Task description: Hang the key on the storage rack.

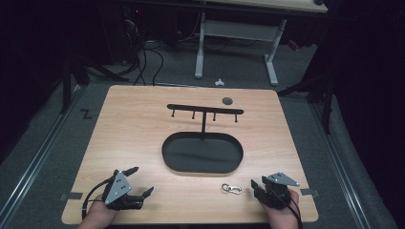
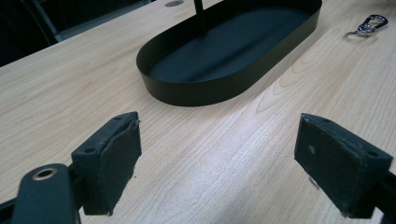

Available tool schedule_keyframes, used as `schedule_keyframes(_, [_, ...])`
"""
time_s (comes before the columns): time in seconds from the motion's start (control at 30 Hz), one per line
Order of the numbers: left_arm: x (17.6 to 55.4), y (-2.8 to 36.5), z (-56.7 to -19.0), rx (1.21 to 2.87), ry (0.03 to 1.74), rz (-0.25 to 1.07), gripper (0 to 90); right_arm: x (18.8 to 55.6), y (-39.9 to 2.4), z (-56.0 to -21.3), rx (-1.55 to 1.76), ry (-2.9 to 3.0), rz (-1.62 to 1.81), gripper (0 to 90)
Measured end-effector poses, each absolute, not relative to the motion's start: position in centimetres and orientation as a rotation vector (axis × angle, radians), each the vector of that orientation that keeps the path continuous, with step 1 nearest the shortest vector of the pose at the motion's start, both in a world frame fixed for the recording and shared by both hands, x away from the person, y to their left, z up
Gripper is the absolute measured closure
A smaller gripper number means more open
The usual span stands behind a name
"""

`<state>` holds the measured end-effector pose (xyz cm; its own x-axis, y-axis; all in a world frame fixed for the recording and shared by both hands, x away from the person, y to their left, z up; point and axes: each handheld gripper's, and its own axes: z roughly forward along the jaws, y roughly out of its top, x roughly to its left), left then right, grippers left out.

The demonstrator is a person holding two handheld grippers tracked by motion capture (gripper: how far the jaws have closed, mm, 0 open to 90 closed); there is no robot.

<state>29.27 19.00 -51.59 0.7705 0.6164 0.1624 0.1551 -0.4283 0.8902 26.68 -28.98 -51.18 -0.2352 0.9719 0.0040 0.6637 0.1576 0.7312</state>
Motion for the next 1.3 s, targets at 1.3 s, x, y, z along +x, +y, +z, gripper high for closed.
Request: schedule_keyframes(1.3, [29.31, 18.84, -51.62, 1.975, 0.580, 0.592, 15.2, 26.76, -29.16, -51.58, 1.579, 2.001, 0.887, 48.5])
